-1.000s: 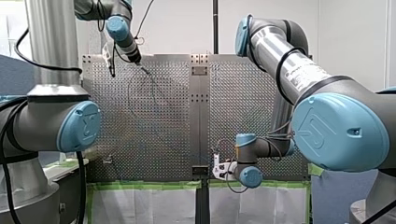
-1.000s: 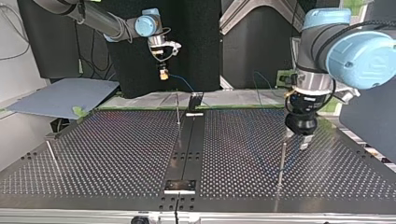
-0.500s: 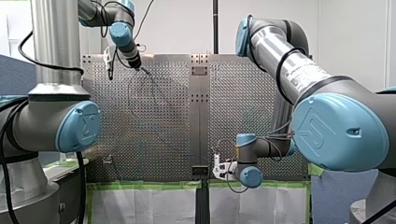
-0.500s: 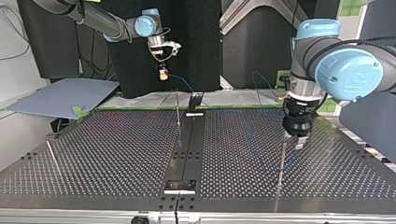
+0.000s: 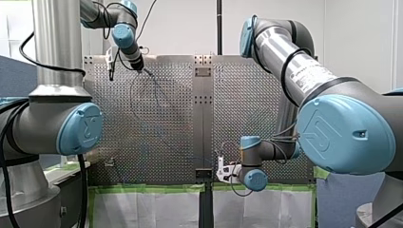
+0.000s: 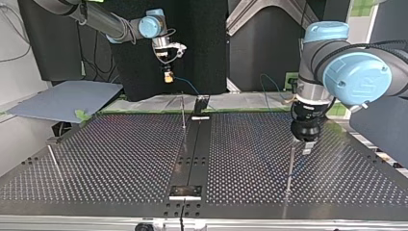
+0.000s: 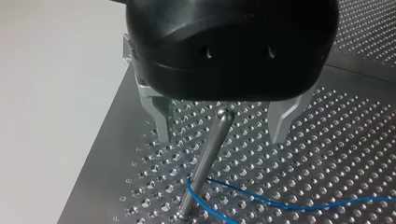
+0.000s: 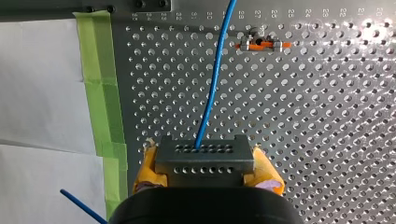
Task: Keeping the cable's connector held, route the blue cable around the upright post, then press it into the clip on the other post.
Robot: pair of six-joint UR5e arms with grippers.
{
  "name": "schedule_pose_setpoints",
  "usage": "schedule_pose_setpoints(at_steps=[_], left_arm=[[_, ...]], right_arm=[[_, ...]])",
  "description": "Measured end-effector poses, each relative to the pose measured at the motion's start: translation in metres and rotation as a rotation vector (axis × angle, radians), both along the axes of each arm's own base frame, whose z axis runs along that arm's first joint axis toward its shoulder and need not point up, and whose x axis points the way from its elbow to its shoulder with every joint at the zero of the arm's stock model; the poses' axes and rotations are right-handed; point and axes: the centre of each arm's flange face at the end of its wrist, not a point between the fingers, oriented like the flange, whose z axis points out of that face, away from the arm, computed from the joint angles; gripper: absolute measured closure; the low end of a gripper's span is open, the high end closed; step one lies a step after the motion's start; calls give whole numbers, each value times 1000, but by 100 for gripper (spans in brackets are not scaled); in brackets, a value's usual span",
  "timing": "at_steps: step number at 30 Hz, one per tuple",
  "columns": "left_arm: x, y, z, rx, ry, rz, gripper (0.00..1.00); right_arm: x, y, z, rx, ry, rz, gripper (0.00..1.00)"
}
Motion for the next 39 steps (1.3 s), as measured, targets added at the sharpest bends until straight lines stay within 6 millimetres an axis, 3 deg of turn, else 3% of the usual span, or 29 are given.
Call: schedule_pose_setpoints(at_steps=[15, 27, 39], left_arm=[[-2, -6, 0, 19, -1, -15, 0], [5, -41, 14, 115, -54, -43, 0], [22, -90, -20, 231, -30, -103, 0]], right_arm=[[-1, 0, 0, 0, 0, -1, 100], [-5, -1, -2, 22, 2, -15, 100], [-5, -2, -2, 25, -2, -19, 100]])
